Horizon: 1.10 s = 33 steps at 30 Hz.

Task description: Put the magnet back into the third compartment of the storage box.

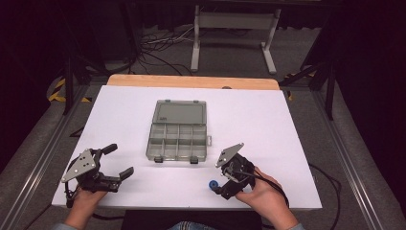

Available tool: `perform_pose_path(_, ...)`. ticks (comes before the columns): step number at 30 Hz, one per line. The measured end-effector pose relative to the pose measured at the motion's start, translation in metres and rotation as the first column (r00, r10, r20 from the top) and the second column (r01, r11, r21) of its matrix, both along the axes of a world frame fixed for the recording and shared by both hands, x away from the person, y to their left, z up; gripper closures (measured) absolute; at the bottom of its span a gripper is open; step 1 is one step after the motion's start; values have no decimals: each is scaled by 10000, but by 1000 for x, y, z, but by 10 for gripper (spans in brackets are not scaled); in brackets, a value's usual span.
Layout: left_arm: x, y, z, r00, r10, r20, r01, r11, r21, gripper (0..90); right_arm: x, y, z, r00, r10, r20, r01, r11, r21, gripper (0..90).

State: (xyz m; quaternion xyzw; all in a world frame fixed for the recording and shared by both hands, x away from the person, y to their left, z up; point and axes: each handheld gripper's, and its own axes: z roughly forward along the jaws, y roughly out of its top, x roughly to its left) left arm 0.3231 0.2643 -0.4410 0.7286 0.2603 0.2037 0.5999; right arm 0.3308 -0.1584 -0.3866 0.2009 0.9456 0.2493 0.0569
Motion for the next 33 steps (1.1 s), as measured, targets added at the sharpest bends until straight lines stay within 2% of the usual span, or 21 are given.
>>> perform_pose_path(7,0,0,0,10000,-4,-9,4,10000,12,3,3,6,-14,9992,333,-235,-336,9994,-116,213)
perform_pose_path(15,0,0,0,10000,-24,-9,24,10000,9,3,8,10,-29,9982,364,-479,-376,9990,-252,238)
perform_pose_path(25,-1,0,0,10000,-13,-59,13,10000,-15,3,6,18,-40,9971,667,-358,-690,9955,-655,315)
perform_pose_path(28,-1,0,0,10000,-20,-58,20,10000,-7,3,7,20,-42,9970,681,-375,-705,9952,-673,351)
perform_pose_path(33,0,0,0,10000,-4,5,4,10000,44,3,7,20,-45,9967,704,-393,-734,9942,-792,488)
